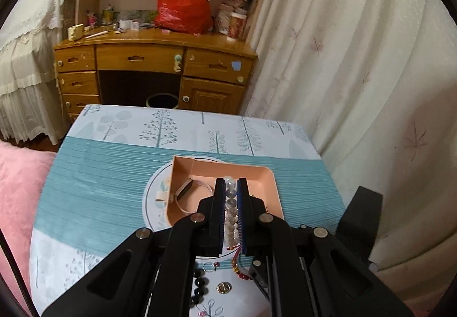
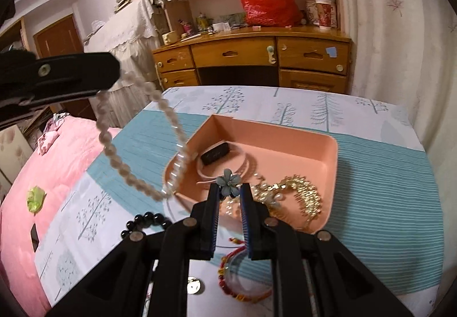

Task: Organize jewelry
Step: 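Carry the pearl bracelet and flower brooch into the pink tray and release, then move the left tool over the black bead bracelet while the right tool withdraws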

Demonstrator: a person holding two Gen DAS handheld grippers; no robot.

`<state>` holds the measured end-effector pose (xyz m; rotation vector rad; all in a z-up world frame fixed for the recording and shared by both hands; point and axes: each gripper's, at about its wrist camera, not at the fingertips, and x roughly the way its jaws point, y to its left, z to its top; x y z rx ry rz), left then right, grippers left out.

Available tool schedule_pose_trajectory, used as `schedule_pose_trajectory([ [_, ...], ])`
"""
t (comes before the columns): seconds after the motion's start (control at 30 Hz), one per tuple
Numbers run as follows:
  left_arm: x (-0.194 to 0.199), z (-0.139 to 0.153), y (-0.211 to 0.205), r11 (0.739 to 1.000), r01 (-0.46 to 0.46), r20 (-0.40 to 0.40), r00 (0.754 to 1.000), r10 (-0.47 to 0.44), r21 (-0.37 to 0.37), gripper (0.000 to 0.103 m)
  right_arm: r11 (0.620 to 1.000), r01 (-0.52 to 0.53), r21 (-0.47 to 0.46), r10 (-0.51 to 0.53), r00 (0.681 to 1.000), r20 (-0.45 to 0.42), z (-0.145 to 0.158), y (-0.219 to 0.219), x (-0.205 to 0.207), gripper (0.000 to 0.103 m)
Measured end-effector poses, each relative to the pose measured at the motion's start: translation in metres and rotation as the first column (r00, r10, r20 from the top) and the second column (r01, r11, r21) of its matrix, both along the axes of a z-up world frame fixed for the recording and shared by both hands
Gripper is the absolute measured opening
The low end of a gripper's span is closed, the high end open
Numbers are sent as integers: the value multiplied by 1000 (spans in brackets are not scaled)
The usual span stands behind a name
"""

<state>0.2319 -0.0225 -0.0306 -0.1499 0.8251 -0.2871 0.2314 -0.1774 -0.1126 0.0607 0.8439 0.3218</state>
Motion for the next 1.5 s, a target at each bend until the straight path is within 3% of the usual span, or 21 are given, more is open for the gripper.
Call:
schedule_pose_trajectory([
  [0.07,10,-10,-6,999,17,-29,999,-16,36,8,1000,19,1,-19,999,-28,-4,-5,3,15],
  [0.13,14,-18,-8,998,13,-49,999,-9,63,29,1000,26,13,-25,997,-79,-12,-10,6,16],
  [0.23,20,-24,-2,998,11,-66,998,-7,60,54,999,44,8,-43,995,-90,-15,-16,3,17],
  [0.3,22,-27,4,998,3,-82,997,2,58,60,999,54,-5,-54,996,-72,-12,-19,-1,21],
  [0.37,25,-31,9,996,-11,-107,994,20,87,69,998,55,-12,-56,996,-66,-11,-19,-4,34],
  [0.53,24,-42,23,988,-22,-145,988,45,153,80,998,62,-12,-63,996,-61,-11,-17,-10,37],
  [0.7,20,-57,39,982,-25,-198,978,62,186,80,998,62,-32,-64,997,-46,-9,-6,-18,37],
  [0.9,6,-74,52,969,26,-242,970,35,245,80,966,71,-248,-71,997,8,-13,23,-29,37],
  [1.0,0,-87,61,964,66,-306,952,17,259,80,953,49,-300,-45,999,20,-17,37,-26,39],
  [1.1,-6,-97,70,965,89,-354,935,4,247,80,956,70,-285,-63,997,37,-11,40,-20,40],
  [1.27,-14,-113,73,955,151,-398,917,-39,254,80,968,201,-152,-199,980,24,-1,29,-9,43],
  [1.5,-24,-122,60,921,293,-375,909,-185,258,80,951,282,-126,-286,958,-11,-6,20,-22,44],
])
